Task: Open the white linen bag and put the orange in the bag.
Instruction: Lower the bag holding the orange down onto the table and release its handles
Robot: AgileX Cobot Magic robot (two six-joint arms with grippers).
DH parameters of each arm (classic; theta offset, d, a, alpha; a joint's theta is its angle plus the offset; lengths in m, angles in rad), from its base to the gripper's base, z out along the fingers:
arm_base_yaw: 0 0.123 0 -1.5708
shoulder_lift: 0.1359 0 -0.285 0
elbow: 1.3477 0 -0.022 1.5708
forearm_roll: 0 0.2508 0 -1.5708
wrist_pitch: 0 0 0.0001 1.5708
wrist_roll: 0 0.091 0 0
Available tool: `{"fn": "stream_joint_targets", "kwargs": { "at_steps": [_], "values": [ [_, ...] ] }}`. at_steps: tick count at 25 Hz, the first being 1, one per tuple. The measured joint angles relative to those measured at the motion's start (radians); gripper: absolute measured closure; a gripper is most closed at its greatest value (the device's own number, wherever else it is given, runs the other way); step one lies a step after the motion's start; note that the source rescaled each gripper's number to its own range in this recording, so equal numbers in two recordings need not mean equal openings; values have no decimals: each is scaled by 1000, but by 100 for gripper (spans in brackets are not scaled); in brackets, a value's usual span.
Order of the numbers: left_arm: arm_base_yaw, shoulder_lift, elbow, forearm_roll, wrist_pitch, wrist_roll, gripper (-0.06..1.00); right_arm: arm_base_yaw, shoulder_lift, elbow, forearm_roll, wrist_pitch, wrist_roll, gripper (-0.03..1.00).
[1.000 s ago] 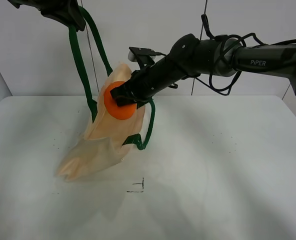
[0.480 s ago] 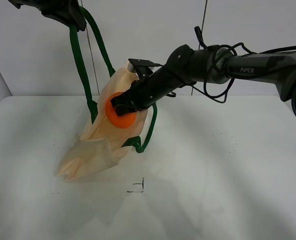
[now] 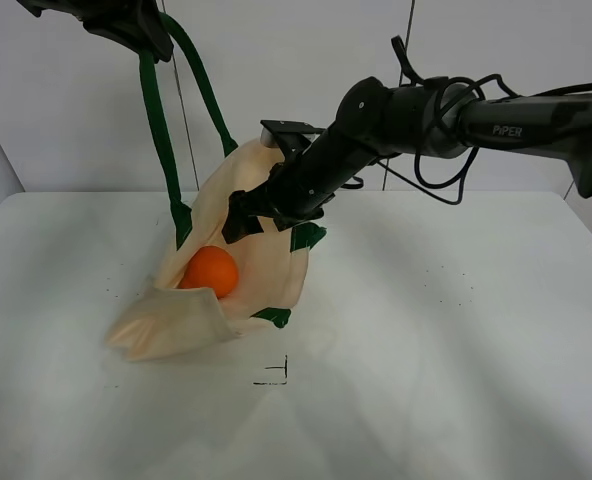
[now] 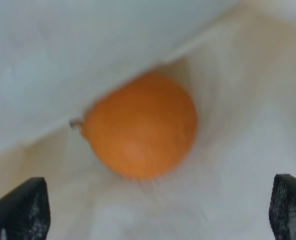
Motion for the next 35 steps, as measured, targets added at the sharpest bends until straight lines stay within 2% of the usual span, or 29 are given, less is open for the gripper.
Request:
{"fn": "stream_joint_targets", "kwargs": {
  "at_steps": [2,7,10,15,23,26,29,35],
  "values": [
    [0,0,0,-1,0,0,94,0,-25,-10,-111,68,83,-3],
    [0,0,0,-1,0,0,94,0,-43,-107,-392,308,301,-3],
    [0,0,0,-1,0,0,94,-10,-43,-130,-477,370,353,-3],
    [0,0,0,-1,0,0,94,-108,-43,-135,-490,396,360,-3],
    [0,0,0,-1,0,0,94,-415,-43,-136,-501,420,360,-3],
    [0,0,0,-1,0,0,94,-491,-43,-136,-504,429,359,-3],
    [0,0,0,-1,0,0,94,-513,-43,-136,-505,434,356,-3],
    [0,0,0,-1,0,0,94,-501,-81,-122,-497,435,355,-3]
  ]
}}
